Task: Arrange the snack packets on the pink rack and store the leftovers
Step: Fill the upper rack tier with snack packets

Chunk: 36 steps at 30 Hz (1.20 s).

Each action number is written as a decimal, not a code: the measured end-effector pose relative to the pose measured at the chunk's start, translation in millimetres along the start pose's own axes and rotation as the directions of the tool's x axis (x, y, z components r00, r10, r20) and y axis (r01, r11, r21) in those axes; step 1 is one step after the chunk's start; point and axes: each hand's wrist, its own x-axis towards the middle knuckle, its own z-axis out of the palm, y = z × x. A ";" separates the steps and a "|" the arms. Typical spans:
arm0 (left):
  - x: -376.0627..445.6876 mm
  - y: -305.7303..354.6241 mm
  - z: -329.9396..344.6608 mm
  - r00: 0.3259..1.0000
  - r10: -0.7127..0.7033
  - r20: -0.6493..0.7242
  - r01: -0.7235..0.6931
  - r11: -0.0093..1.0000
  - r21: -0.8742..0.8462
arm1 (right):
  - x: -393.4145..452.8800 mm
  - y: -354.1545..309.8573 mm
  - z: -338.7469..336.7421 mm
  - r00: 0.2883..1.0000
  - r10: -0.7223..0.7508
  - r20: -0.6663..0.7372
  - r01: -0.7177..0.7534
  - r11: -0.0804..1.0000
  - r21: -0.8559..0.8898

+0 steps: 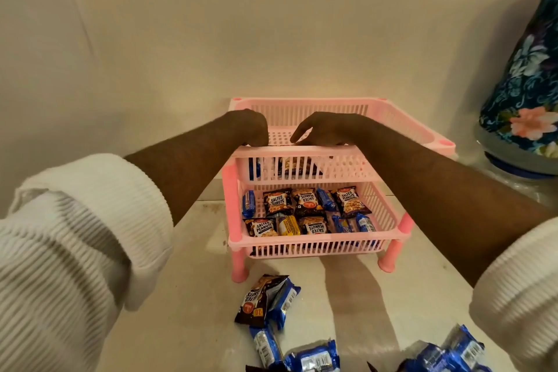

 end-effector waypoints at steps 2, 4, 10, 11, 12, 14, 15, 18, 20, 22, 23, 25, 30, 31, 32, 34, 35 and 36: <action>-7.2 0.6 -1.5 0.989 0.043 -0.139 -0.042 0.999 0.010 | -6.6 -0.6 -3.7 0.999 0.019 -0.044 -0.017 0.999 0.037; -18.9 5.4 -3.4 0.961 0.070 -0.267 -0.074 0.997 -0.005 | -16.5 0.1 -7.0 0.994 -0.003 -0.111 0.010 0.998 0.063; -67.4 42.9 15.6 0.764 0.047 -0.643 -0.310 0.902 -0.301 | -72.9 11.5 13.4 0.839 -0.247 -0.485 0.251 0.966 -0.059; -78.1 52.3 26.7 0.726 0.046 -0.686 -0.377 0.861 -0.342 | -85.0 17.8 22.3 0.783 -0.295 -0.547 0.299 0.950 -0.085; -87.6 60.5 38.2 0.688 0.045 -0.724 -0.433 0.826 -0.361 | -96.3 23.3 31.0 0.729 -0.334 -0.597 0.336 0.935 -0.113; -105.2 78.7 65.4 0.633 0.050 -0.773 -0.534 0.750 -0.389 | -118.2 38.2 50.6 0.657 -0.364 -0.660 0.371 0.918 -0.137; -112.1 87.6 80.8 0.617 0.058 -0.785 -0.573 0.717 -0.397 | -127.6 47.5 60.9 0.638 -0.360 -0.680 0.373 0.918 -0.135; -128.2 107.2 125.3 0.630 0.124 -0.766 -0.636 0.649 -0.418 | -151.3 74.3 95.9 0.619 -0.308 -0.722 0.347 0.933 -0.100; -134.4 122.9 160.2 0.688 0.195 -0.699 -0.631 0.638 -0.442 | -166.9 99.2 125.5 0.662 -0.245 -0.709 0.310 0.950 -0.038; -144.0 139.8 197.2 0.789 0.291 -0.541 -0.573 0.668 -0.475 | -185.2 129.8 157.7 0.743 -0.162 -0.649 0.250 0.967 0.045; -149.7 148.0 214.9 0.838 0.334 -0.431 -0.531 0.680 -0.506 | -194.8 146.7 173.4 0.800 -0.116 -0.589 0.204 0.975 0.085; -161.3 159.3 245.1 0.887 0.424 -0.182 -0.445 0.683 -0.579 | -213.3 180.5 200.8 0.916 -0.025 -0.400 0.093 0.984 0.152; -184.0 172.9 295.6 0.746 0.604 0.281 -0.391 0.738 -0.550 | -248.1 250.1 239.3 0.993 0.045 0.106 -0.068 0.974 0.218; -187.6 175.6 301.9 0.750 0.581 0.317 -0.363 0.761 -0.537 | -252.3 260.8 243.4 0.983 0.058 0.172 -0.101 0.963 0.250; -190.0 177.2 306.7 0.759 0.557 0.336 -0.332 0.776 -0.536 | -255.1 268.9 246.9 0.973 0.063 0.223 -0.125 0.953 0.275; -195.1 183.1 312.1 0.781 0.503 0.369 -0.252 0.796 -0.550 | -258.7 279.9 252.9 0.960 0.021 0.278 -0.108 0.947 0.301; -196.7 185.6 313.4 0.793 0.475 0.382 -0.218 0.806 -0.551 | -258.5 283.7 256.3 0.960 -0.015 0.280 -0.077 0.947 0.313; -198.1 187.9 314.8 0.806 0.448 0.387 -0.195 0.818 -0.541 | -257.6 286.3 259.8 0.963 -0.041 0.266 -0.047 0.948 0.315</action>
